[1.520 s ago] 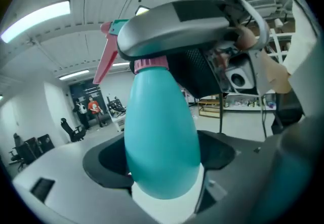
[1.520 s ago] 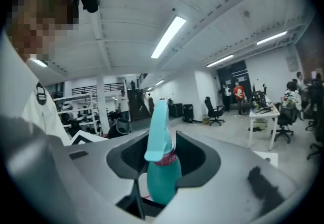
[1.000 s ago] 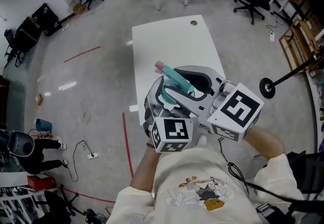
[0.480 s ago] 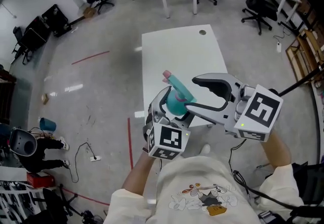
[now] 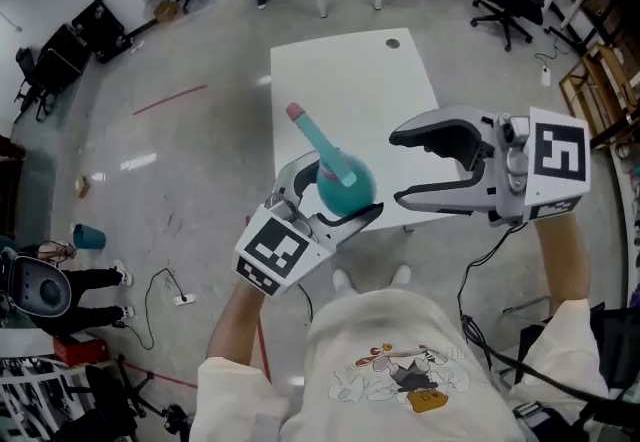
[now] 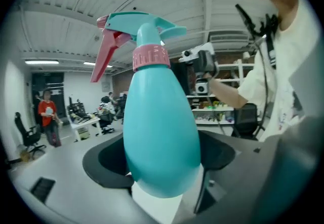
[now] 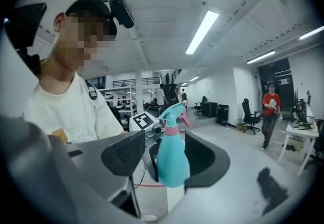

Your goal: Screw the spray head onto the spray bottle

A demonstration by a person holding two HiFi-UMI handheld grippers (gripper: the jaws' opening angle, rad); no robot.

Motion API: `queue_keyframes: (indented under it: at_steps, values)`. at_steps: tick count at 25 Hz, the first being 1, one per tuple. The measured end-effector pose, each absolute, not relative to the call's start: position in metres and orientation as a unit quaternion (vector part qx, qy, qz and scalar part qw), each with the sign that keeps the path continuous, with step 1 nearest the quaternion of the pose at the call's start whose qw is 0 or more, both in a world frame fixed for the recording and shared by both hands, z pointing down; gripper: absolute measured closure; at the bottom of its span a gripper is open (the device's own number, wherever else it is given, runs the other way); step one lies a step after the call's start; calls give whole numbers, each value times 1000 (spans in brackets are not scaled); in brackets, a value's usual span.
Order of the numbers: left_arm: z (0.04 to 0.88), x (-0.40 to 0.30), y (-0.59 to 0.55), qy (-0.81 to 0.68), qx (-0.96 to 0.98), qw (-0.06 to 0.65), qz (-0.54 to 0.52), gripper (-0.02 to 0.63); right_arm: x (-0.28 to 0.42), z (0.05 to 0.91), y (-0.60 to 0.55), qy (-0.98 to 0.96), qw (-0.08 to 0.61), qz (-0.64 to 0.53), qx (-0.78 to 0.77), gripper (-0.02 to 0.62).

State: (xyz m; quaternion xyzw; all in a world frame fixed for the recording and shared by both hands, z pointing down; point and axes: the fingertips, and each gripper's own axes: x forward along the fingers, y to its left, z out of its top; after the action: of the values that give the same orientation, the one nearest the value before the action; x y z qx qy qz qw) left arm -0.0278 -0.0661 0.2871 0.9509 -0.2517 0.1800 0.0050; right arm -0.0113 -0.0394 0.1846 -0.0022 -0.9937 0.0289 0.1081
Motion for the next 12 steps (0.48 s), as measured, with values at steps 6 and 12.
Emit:
queue_keyframes:
  at_steps: [6, 12]
  values:
    - [257, -6, -9, -51, 991, -5, 125, 199, 0, 173, -37, -992, 73, 53, -85, 365]
    - [239, 4, 23, 65, 993, -2, 96, 199, -13, 174, -37, -982, 57, 105, -150, 365]
